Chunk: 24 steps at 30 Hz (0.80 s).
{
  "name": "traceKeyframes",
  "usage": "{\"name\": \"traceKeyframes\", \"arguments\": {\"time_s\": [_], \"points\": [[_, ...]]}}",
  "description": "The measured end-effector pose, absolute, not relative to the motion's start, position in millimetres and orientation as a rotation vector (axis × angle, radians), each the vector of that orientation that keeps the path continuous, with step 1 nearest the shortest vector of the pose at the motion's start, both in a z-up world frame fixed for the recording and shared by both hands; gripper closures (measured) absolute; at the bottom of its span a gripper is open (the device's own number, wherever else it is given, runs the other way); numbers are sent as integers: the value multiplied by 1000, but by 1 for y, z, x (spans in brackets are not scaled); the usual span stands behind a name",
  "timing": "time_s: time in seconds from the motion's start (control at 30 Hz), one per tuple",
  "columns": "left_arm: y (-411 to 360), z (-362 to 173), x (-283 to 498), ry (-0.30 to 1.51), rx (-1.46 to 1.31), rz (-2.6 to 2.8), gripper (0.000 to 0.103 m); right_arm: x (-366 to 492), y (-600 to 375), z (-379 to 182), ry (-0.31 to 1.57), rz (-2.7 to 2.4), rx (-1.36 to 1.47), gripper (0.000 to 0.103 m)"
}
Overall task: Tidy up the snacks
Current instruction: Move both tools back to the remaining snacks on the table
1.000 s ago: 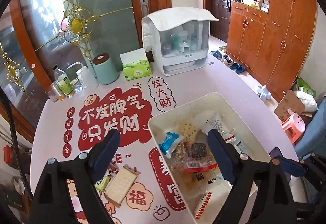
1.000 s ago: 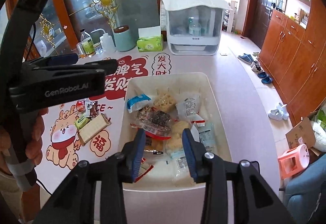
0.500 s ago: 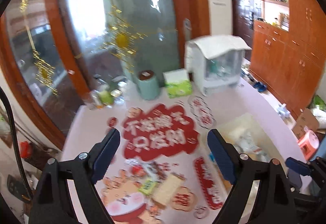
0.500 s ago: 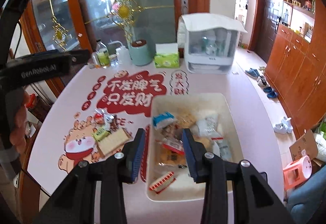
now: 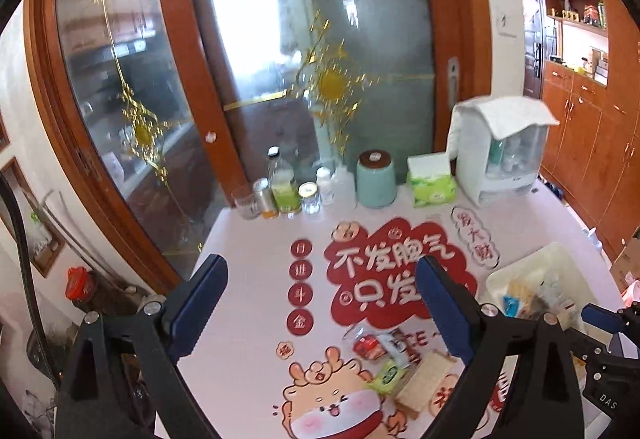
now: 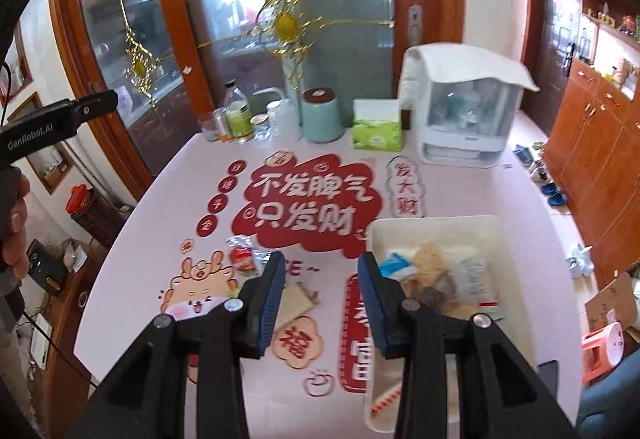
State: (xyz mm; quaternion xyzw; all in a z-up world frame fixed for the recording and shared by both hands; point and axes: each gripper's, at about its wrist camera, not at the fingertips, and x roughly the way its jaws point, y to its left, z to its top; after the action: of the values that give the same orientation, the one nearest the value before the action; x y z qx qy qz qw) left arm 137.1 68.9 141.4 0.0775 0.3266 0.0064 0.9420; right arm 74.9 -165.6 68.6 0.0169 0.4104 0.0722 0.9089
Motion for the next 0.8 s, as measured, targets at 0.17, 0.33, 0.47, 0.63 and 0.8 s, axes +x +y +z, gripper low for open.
{"name": "traceKeyframes", "arguments": {"time_s": [0.17, 0.33, 0.47, 0.63, 0.8], "points": [[99, 89, 169, 783, 127, -19, 9, 101, -134, 38, 919, 169, 57, 63], [109, 30, 198, 887, 107, -51, 9, 128, -115, 2, 988, 169, 90, 63], [110, -19, 215, 980, 90, -82, 9, 151, -97, -35, 1060, 183, 77, 63], [112, -69, 229, 1084, 81, -105, 9, 181, -81, -85, 1168, 223, 82, 63], [111, -105, 245, 1154, 60, -112, 9, 207, -68, -127, 1253, 249, 65, 63]]}}
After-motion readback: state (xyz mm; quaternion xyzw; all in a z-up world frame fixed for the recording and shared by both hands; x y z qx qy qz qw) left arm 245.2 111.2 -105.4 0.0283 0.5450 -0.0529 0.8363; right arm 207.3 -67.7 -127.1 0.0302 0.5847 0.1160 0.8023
